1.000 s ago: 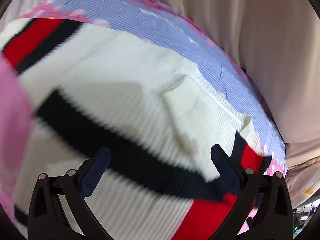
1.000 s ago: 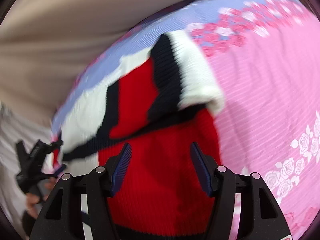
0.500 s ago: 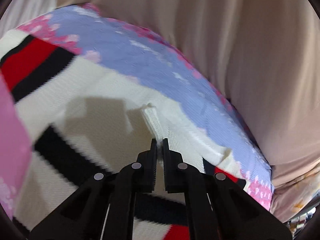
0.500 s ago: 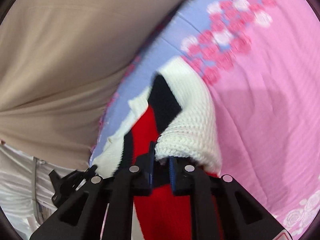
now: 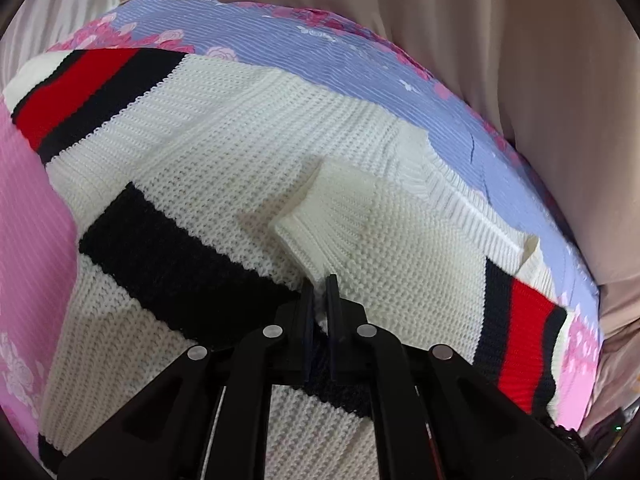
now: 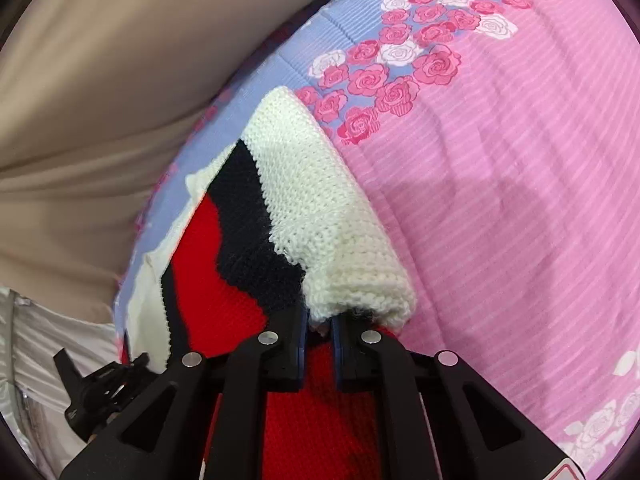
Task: Fold small clothes
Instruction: 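Fold the gripped sleeves inward onto the sweater body with both tools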
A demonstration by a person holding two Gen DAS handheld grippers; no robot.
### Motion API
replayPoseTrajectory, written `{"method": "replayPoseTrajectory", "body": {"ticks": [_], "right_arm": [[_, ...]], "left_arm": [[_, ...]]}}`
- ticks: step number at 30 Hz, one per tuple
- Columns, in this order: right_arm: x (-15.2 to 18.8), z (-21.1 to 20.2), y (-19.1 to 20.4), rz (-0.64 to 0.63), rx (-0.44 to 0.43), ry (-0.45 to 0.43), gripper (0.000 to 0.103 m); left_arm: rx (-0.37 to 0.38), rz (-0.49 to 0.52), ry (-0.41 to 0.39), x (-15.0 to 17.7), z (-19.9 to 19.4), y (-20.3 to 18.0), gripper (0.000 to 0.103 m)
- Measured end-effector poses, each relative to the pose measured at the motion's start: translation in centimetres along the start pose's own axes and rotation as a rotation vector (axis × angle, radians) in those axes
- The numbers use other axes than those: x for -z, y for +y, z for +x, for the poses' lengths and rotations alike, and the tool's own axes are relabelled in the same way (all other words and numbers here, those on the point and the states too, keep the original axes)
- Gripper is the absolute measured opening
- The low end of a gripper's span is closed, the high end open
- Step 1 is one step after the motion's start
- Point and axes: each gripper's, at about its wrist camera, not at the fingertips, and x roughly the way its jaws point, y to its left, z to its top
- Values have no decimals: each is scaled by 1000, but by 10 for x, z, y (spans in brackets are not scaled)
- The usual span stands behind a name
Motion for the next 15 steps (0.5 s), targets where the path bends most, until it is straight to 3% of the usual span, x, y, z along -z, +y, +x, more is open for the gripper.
{"method": "replayPoseTrajectory", "body": {"ticks": [3, 8, 9, 11, 12, 14, 15], "right_arm": [[6, -13, 13, -43, 46, 11, 17], [20, -42, 34, -141, 130, -97, 19], [14, -41, 41, -176, 127, -101, 21], [-6, -32, 61, -272, 148, -90, 41], [-17, -23, 71, -319, 155, -80, 43], [-43, 0, 93, -429, 156, -73, 43], [-50, 12, 100, -468, 151, -53, 36]], "left_arm": [[-17, 18, 0, 0, 1, -1, 6], [-30, 35, 6, 1, 3, -5, 7], [-31, 36, 7, 1, 1, -1, 7], [-37, 42, 9, 1, 1, -2, 7], [-40, 47, 9, 2, 1, -3, 7], [-51, 65, 6, 3, 0, -3, 8], [-57, 75, 3, 4, 0, -4, 8]]}}
